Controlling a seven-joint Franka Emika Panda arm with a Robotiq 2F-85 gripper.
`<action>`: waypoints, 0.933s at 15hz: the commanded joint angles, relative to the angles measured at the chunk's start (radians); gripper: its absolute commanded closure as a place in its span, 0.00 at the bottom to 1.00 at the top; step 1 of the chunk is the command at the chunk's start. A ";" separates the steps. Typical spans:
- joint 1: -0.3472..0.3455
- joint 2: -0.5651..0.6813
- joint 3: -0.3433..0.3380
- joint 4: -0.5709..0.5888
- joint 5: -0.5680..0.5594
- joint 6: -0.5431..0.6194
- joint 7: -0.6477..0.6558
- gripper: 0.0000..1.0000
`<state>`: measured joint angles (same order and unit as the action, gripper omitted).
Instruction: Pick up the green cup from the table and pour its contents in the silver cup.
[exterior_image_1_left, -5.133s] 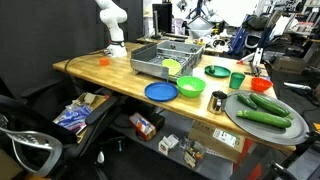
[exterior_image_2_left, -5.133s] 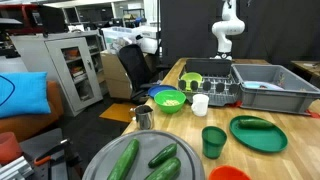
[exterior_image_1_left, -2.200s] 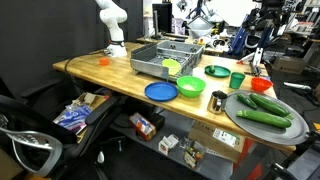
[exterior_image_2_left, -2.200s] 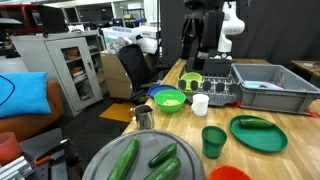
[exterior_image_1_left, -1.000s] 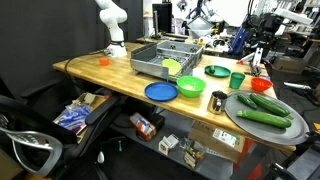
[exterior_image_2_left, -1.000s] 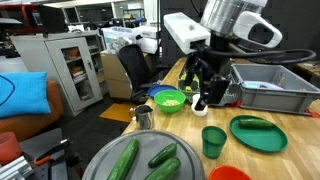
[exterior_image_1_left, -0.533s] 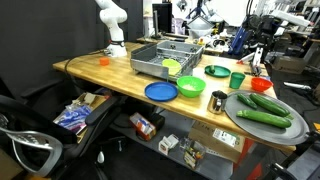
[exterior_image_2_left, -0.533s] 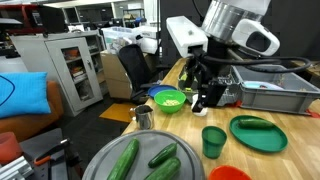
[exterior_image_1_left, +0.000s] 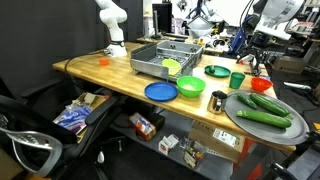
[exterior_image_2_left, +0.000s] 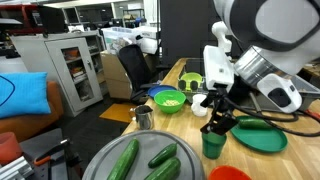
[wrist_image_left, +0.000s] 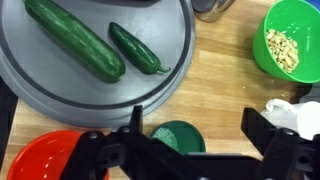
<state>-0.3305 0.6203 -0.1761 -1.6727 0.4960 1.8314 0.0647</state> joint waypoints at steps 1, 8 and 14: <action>-0.054 0.113 0.028 0.156 0.075 -0.102 0.090 0.00; -0.050 0.163 0.016 0.186 0.077 -0.043 0.155 0.00; -0.049 0.159 0.016 0.186 0.077 -0.043 0.155 0.00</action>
<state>-0.3721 0.7783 -0.1679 -1.4905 0.5785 1.7890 0.2165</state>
